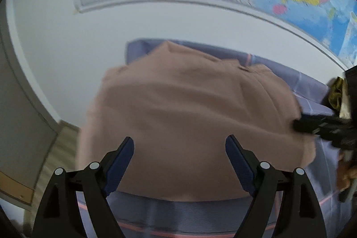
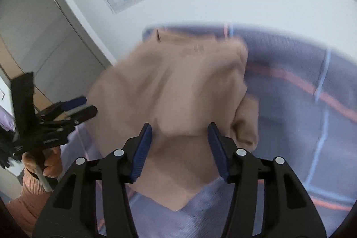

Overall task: Fold large clothes
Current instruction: 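Release the jacket and open the right gripper above the bundle, then press down on the folded pink jacket with both open grippers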

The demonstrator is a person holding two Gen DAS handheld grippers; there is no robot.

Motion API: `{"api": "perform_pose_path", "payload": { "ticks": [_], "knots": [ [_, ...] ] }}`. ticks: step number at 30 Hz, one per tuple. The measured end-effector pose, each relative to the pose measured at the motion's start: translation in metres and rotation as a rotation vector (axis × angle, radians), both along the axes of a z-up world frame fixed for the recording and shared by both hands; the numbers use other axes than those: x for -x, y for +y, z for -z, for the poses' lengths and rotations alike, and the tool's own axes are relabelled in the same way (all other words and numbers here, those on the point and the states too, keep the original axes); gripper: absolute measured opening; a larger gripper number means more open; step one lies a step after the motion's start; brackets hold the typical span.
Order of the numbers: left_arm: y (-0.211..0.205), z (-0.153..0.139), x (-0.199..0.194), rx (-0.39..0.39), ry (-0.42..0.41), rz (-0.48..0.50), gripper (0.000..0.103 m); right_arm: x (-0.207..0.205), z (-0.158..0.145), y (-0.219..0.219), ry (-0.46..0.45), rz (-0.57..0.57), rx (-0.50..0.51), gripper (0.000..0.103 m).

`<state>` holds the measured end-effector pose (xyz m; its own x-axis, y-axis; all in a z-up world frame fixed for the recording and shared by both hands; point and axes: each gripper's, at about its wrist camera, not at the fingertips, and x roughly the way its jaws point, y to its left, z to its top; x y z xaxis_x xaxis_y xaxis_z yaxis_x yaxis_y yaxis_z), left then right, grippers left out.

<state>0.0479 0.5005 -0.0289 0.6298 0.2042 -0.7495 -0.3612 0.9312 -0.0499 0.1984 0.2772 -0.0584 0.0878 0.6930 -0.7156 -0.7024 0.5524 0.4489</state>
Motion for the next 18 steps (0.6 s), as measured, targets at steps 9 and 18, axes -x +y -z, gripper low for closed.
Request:
{"api": "perform_pose_path", "payload": {
  "ticks": [9,18],
  "knots": [
    [-0.021,0.008,0.003,-0.022,0.011,-0.056,0.086,0.016,-0.014,-0.014,-0.063,0.005,-0.007,0.053],
    [-0.054,-0.002,0.02,-0.084,-0.029,-0.061,0.09,0.054,-0.037,-0.01,-0.204,-0.069,-0.027,0.055]
  ]
}}
